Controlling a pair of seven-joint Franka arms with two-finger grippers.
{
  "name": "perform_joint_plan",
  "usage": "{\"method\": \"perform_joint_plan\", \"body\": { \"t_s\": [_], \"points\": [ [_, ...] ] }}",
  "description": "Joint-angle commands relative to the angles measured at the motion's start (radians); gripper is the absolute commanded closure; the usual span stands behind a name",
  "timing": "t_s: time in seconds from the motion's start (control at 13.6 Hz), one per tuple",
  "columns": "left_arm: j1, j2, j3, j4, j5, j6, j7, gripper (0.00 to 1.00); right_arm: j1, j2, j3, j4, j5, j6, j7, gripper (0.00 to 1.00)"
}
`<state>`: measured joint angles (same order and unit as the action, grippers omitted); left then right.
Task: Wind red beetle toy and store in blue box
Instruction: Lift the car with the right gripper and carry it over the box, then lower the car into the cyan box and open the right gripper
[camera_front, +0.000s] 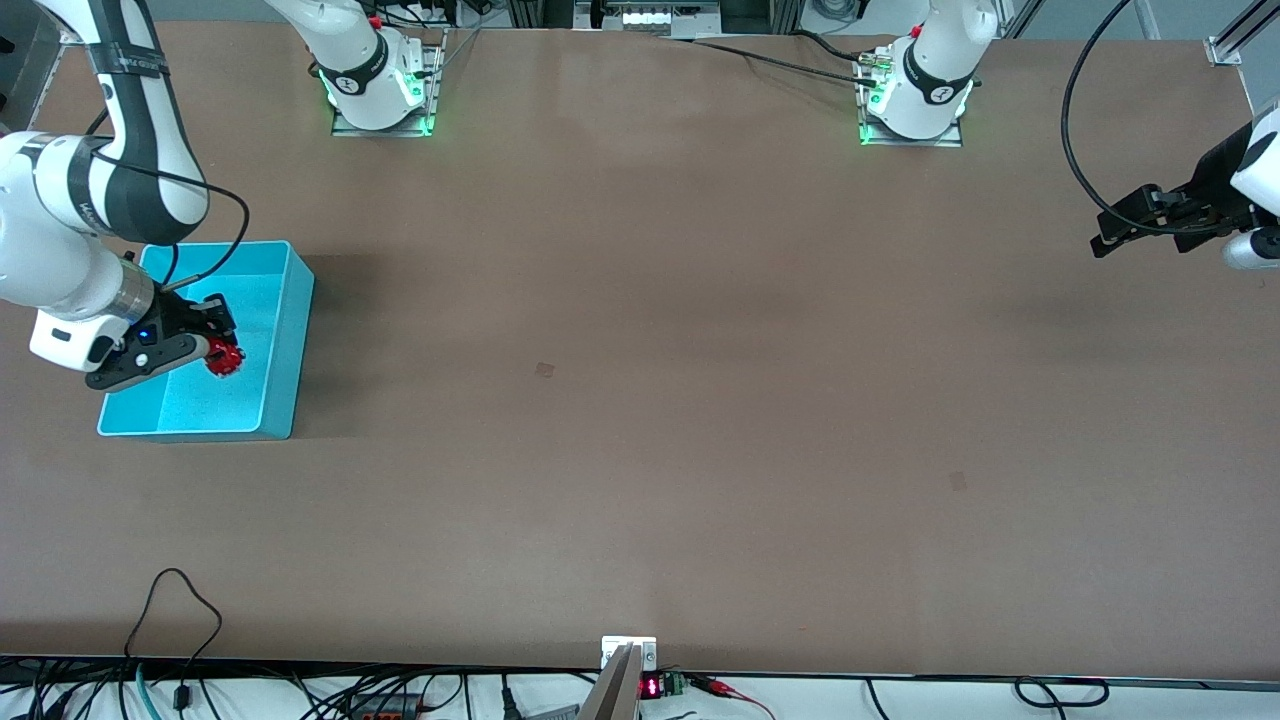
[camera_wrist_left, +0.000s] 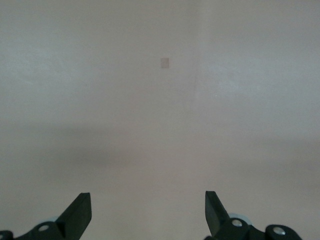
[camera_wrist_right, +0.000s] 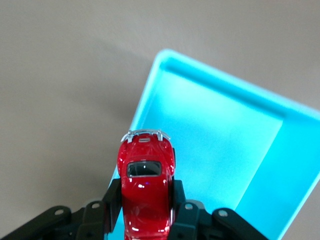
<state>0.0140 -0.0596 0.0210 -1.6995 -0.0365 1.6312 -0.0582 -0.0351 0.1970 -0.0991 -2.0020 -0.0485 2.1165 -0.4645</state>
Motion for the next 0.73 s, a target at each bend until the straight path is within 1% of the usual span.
{"method": "perform_joint_plan", "body": {
  "t_s": [0.0,0.22,0.37,0.66],
  "points": [
    [0.003,-0.012,-0.004,0.004,-0.002,-0.016,0.001,0.0,0.003,0.008,-0.039,-0.018,-0.004,-0.026,0.11,0.94],
    [0.003,-0.011,-0.004,0.006,-0.003,-0.016,0.001,0.0,0.006,0.019,-0.083,-0.046,-0.005,-0.024,0.148,0.94],
    [0.003,-0.012,-0.004,0.006,-0.003,-0.016,0.001,0.0,0.007,0.025,-0.112,-0.076,-0.008,0.0,0.152,0.94],
    [0.003,-0.011,-0.004,0.006,-0.003,-0.014,0.001,0.0,0.006,0.042,-0.123,-0.109,-0.01,0.033,0.153,0.94]
  ]
}}
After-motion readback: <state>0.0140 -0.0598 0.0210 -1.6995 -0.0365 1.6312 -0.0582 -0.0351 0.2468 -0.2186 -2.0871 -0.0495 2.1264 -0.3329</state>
